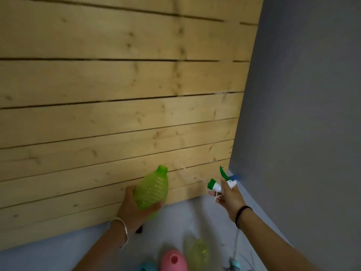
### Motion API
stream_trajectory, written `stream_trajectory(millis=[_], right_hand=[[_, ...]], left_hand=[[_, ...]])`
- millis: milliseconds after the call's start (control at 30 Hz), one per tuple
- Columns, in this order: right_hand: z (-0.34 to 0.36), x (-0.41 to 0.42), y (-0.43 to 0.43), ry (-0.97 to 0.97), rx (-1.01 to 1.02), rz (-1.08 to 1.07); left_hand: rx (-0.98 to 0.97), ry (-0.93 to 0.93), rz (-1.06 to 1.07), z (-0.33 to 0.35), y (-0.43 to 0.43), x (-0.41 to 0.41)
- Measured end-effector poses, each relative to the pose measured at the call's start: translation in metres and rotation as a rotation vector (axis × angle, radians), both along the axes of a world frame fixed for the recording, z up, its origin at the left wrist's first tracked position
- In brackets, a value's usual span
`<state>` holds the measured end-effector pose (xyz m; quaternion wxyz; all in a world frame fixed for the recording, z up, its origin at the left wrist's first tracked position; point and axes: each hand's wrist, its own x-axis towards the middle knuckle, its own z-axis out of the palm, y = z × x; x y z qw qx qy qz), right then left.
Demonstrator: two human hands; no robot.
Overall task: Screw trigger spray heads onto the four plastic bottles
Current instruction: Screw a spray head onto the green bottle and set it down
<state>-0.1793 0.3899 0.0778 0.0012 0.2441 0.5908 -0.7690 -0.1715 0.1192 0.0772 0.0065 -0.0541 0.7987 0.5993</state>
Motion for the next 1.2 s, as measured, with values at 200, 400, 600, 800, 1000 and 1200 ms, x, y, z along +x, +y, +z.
stream_trajectory(millis=[200,400,600,800,1000,1200], right_hand=[[0.100,0.075,0.003,0.101,-0.181,-0.005],[0.153,0.145,0.007,0.160,-0.161,0.032],[0.171,0.200,0.005,0.267,-0.197,0.021],[0.189,0.225,0.003,0.304,-0.197,-0.002],[0.203,0.233,0.008,0.333,-0.092,0.089],[0.204,0.235,0.009,0.311,-0.050,0.126]], left_hand=[[0.084,0.063,0.053,0.084,0.009,0.058],[0.162,0.106,0.047,0.127,0.019,0.135],[0.170,0.109,0.039,0.136,0.019,0.192],[0.084,0.150,0.024,0.137,0.004,0.211],[0.057,0.210,0.019,0.141,-0.003,0.212],[-0.051,0.239,-0.006,0.139,-0.008,0.209]])
